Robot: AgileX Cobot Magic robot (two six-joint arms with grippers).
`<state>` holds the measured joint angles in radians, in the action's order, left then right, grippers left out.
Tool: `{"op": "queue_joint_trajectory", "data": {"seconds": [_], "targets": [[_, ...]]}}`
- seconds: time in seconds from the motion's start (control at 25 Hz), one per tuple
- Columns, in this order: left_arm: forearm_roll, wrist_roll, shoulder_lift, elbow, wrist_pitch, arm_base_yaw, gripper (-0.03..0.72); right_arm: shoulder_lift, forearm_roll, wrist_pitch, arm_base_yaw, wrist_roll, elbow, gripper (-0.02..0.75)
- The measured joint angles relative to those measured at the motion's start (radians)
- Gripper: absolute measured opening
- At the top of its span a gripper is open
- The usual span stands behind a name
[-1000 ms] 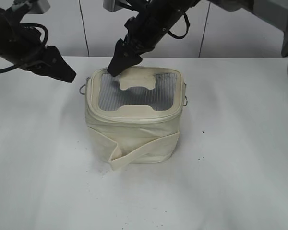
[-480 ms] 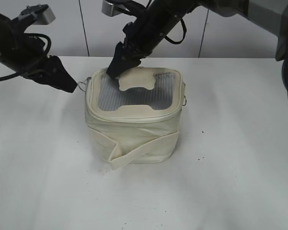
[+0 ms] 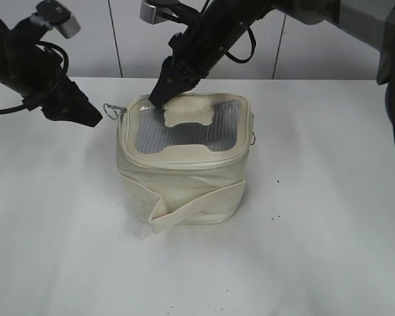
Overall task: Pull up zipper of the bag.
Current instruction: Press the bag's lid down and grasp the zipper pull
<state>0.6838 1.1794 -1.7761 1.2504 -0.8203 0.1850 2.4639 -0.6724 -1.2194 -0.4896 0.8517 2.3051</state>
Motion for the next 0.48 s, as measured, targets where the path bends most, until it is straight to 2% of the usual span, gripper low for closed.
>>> {"op": "queue_joint_trajectory", "data": {"seconds": [0.16, 0.28, 0.48], "targets": [[-0.156, 0.050, -0.001, 0.000, 0.065, 0.042, 0.487, 0.000, 0.000, 0.000, 0.000, 0.000, 0.000, 0.019], [-0.248, 0.055, -0.001, 0.000, 0.149, 0.100, 0.487, 0.000, 0.000, 0.000, 0.000, -0.001, 0.000, 0.016], [-0.323, 0.057, -0.001, 0.000, 0.236, 0.168, 0.487, 0.000, 0.000, 0.000, 0.000, -0.001, 0.000, 0.016]]}}
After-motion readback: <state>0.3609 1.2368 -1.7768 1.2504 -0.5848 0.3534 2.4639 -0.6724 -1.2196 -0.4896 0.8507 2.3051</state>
